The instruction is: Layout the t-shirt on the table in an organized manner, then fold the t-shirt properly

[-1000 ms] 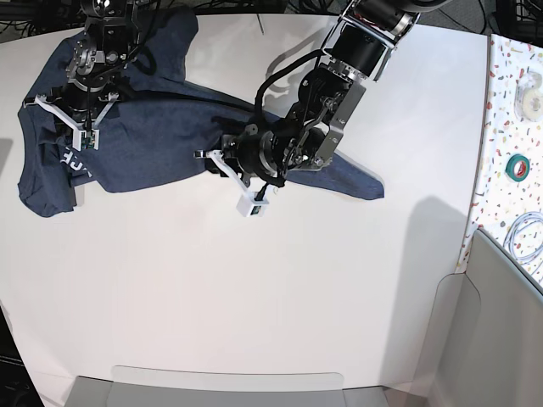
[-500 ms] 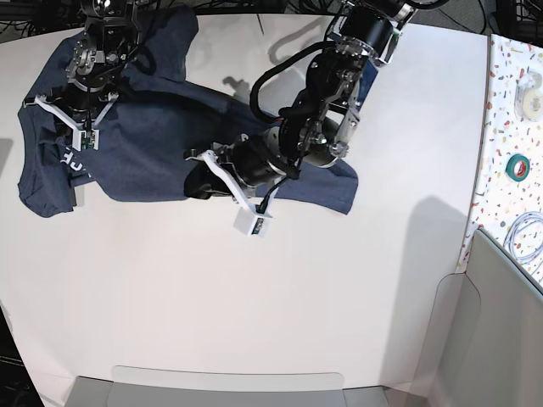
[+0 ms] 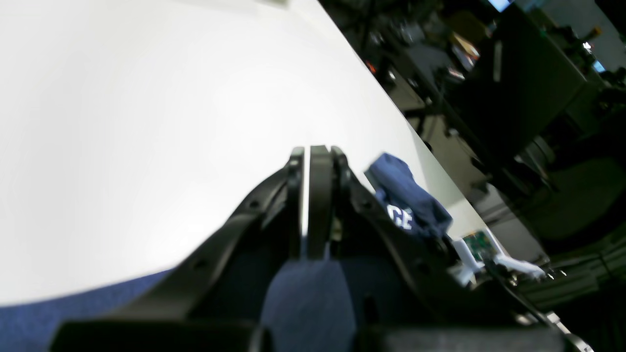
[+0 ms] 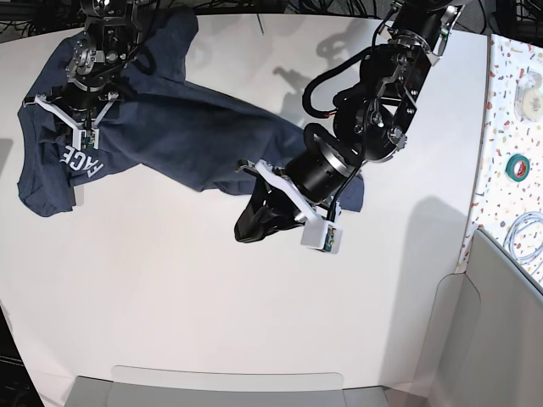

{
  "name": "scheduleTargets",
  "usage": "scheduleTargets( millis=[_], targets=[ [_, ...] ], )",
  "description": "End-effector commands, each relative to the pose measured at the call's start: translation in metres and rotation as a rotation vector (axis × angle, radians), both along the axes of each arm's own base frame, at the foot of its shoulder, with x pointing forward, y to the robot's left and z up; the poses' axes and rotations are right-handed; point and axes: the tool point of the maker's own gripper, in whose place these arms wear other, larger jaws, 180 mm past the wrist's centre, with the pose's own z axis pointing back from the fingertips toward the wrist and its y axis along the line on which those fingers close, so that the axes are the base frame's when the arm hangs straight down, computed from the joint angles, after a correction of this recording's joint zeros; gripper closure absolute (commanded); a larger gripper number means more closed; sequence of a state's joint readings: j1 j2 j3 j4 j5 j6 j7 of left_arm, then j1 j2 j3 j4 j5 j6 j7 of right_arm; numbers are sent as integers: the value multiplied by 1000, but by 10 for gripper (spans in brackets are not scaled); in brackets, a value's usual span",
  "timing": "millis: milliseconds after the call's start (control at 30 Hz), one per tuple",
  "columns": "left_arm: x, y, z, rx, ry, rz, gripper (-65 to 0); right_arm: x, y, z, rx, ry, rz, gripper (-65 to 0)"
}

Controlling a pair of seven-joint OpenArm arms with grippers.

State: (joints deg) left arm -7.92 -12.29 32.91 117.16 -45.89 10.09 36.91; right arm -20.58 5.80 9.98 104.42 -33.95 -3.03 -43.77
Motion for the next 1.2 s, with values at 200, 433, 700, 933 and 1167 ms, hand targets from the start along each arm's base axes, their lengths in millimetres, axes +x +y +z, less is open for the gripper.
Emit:
scheduleTargets(
  millis=[200, 433, 700, 933, 1167],
  targets=[
    [-12, 10, -29, 16, 54, 21, 0, 4, -4, 7, -30, -24, 3, 0],
    [11, 9, -90, 111, 243, 26, -236, 4, -4, 7, -29, -23, 3, 0],
    [42, -19, -106, 156, 368, -32, -298, 1, 6, 0, 5, -20, -11, 0],
    [62, -45, -137, 168, 486, -36, -298, 1, 6, 0, 8, -21, -11, 0],
    [64, -36, -182, 229, 618, -6, -299, 1, 6, 0, 8, -21, -11, 0]
  ],
)
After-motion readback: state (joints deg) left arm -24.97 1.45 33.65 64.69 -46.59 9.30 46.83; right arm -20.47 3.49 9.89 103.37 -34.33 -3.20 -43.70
